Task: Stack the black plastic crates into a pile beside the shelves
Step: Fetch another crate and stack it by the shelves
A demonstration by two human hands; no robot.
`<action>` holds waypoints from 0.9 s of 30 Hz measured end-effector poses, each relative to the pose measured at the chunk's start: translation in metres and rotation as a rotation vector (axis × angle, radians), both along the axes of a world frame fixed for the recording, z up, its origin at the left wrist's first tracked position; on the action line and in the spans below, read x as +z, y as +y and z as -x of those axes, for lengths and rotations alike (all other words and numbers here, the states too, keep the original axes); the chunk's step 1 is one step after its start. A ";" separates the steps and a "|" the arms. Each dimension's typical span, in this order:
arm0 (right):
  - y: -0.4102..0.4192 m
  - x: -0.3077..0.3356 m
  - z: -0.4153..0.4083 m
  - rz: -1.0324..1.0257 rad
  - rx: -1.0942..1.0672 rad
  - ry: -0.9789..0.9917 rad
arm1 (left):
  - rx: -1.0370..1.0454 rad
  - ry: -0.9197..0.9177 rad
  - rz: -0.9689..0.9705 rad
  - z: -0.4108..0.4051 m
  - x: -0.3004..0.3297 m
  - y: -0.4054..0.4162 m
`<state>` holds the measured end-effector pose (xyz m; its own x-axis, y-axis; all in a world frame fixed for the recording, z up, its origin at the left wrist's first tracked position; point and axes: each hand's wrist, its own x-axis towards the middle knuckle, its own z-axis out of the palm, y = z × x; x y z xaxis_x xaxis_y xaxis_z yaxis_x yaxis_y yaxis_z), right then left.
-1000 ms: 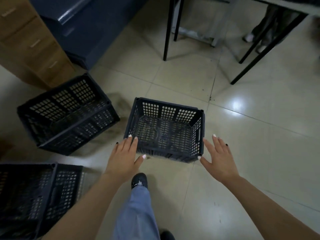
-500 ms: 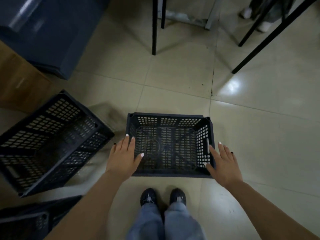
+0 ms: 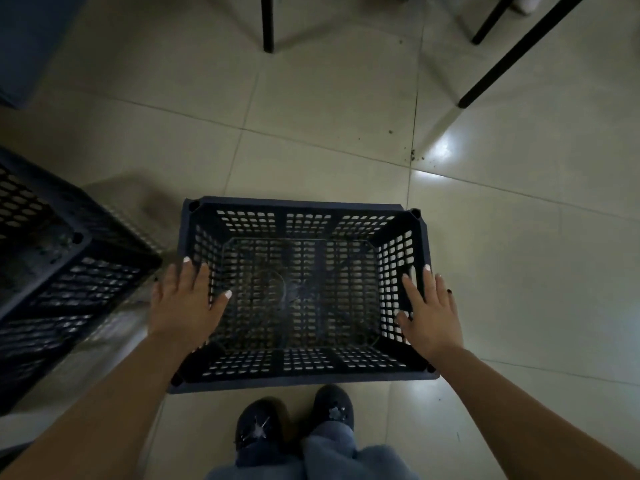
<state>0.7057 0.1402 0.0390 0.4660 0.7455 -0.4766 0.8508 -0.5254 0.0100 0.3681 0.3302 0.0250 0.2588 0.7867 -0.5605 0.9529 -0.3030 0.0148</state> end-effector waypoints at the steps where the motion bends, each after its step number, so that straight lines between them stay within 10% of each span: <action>1: 0.000 -0.013 -0.004 0.000 0.003 -0.024 | 0.013 -0.004 0.013 0.001 -0.013 0.001; 27: 0.011 -0.031 -0.037 -0.003 -0.129 0.038 | 0.131 -0.035 0.009 0.008 -0.030 0.014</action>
